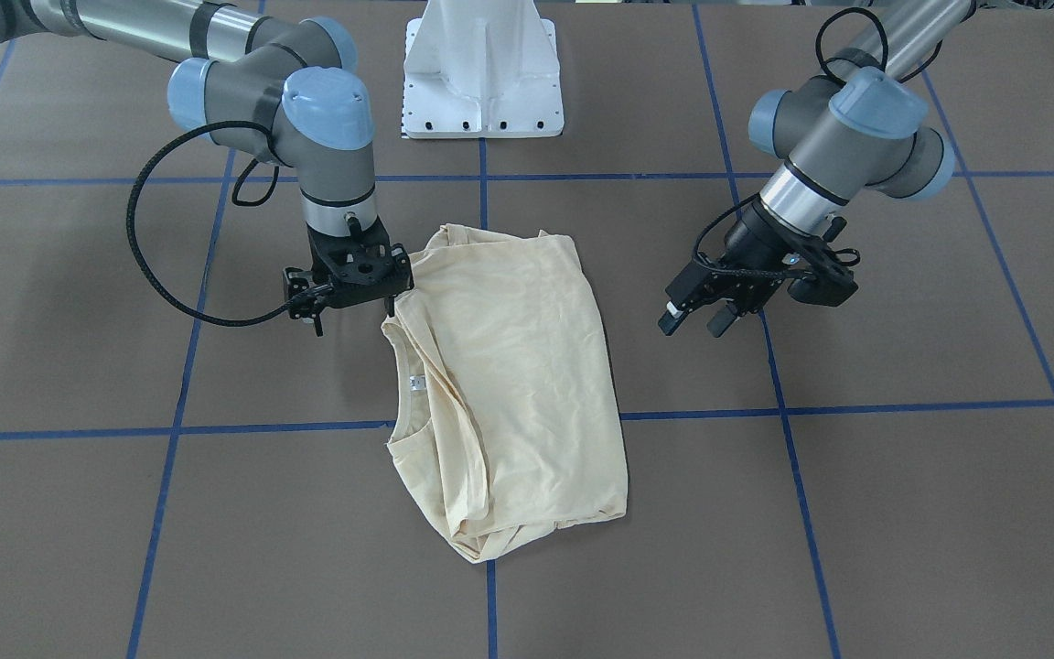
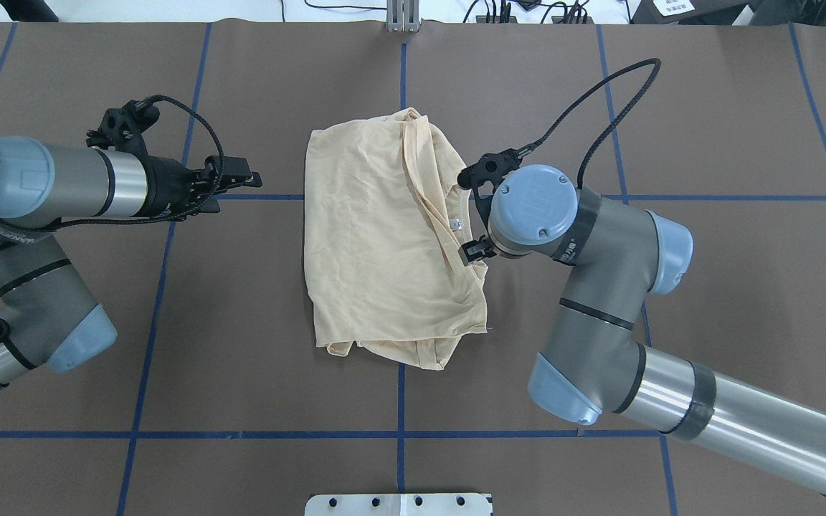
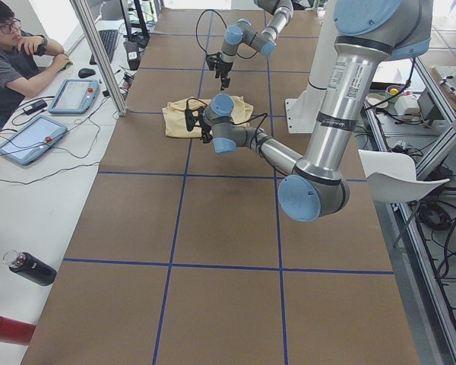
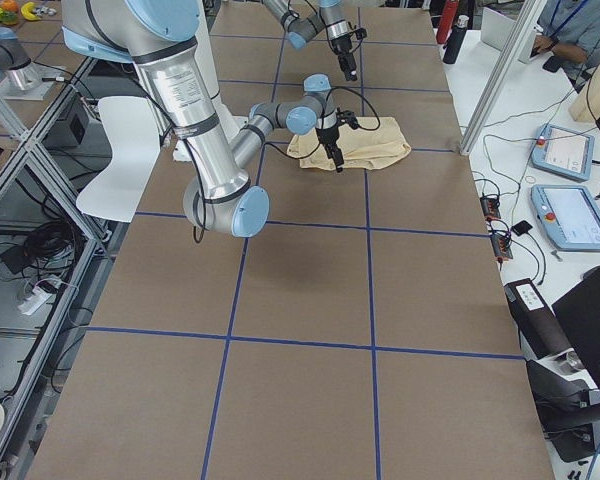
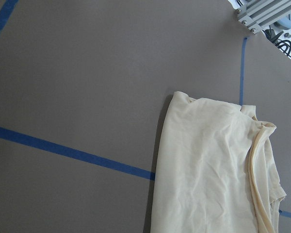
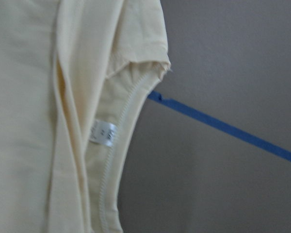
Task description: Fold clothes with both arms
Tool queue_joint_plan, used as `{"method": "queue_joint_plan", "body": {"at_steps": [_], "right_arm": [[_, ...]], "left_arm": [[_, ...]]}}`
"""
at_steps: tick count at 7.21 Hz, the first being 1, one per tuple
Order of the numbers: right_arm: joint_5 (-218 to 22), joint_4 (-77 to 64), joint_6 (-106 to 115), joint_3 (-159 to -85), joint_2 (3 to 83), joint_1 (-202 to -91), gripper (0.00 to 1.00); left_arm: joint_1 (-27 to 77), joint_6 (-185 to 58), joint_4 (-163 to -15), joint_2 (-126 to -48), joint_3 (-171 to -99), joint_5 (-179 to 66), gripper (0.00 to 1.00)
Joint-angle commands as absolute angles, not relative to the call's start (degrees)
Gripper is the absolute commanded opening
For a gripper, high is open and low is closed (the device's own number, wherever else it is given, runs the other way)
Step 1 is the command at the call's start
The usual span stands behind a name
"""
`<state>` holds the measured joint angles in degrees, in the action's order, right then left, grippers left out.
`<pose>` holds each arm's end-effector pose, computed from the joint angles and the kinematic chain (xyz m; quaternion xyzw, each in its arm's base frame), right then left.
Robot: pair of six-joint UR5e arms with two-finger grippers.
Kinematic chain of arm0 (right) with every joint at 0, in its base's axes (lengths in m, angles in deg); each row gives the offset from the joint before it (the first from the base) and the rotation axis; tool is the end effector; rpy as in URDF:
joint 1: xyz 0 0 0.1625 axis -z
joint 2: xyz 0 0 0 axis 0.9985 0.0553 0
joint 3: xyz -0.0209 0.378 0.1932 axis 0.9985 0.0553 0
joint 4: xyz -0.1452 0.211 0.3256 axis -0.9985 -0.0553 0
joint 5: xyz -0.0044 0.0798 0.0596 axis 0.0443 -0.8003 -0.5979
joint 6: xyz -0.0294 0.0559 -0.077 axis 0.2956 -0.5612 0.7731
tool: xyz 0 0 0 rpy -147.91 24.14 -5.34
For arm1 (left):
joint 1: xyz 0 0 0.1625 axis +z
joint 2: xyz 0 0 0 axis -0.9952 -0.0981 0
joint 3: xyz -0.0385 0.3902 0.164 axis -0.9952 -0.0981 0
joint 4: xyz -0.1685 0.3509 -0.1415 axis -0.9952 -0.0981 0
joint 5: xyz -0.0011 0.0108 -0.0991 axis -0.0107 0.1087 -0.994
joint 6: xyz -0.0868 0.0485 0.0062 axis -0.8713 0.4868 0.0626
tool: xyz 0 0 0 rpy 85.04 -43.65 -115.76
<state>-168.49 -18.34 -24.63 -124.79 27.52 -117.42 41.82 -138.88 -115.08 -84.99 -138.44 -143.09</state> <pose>-0.5229 -0.4563 0.2572 0.1953 -0.3038 -0.1265 0.9239 0.3798 -0.4876 0.3474 0.1012 0.6042 -0.1955 0.7658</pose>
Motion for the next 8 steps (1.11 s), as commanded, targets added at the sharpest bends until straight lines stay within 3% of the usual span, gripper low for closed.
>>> {"method": "queue_joint_plan", "body": {"at_steps": [1, 2, 3, 4, 5, 8], "right_arm": [[-165.06, -6.30, -24.79, -112.12, 18.95, -117.50, 0.99], [-163.65, -2.47, -24.52, -106.21, 16.23, -117.50, 0.98], [-163.02, -1.65, -24.34, -105.37, 15.94, -117.50, 0.91], [-163.02, -0.59, -24.34, -105.10, 15.85, -117.50, 0.72], [-163.02, 0.55, -24.34, -104.14, 15.76, -117.50, 0.60], [-163.72, 1.44, -24.43, -102.64, 15.94, -117.50, 0.52]], "left_arm": [[41.83, -138.64, -115.14, -84.97, -138.33, -143.27, 1.00], [41.83, -138.46, -115.14, -84.97, -138.42, -143.35, 1.00], [41.83, -138.37, -115.05, -84.97, -138.42, -143.44, 1.00], [41.83, -138.29, -115.05, -84.97, -138.33, -143.44, 1.00], [41.83, -138.20, -115.05, -84.97, -138.33, -143.44, 1.00], [41.83, -138.20, -115.05, -84.97, -138.33, -143.53, 1.00]]}}
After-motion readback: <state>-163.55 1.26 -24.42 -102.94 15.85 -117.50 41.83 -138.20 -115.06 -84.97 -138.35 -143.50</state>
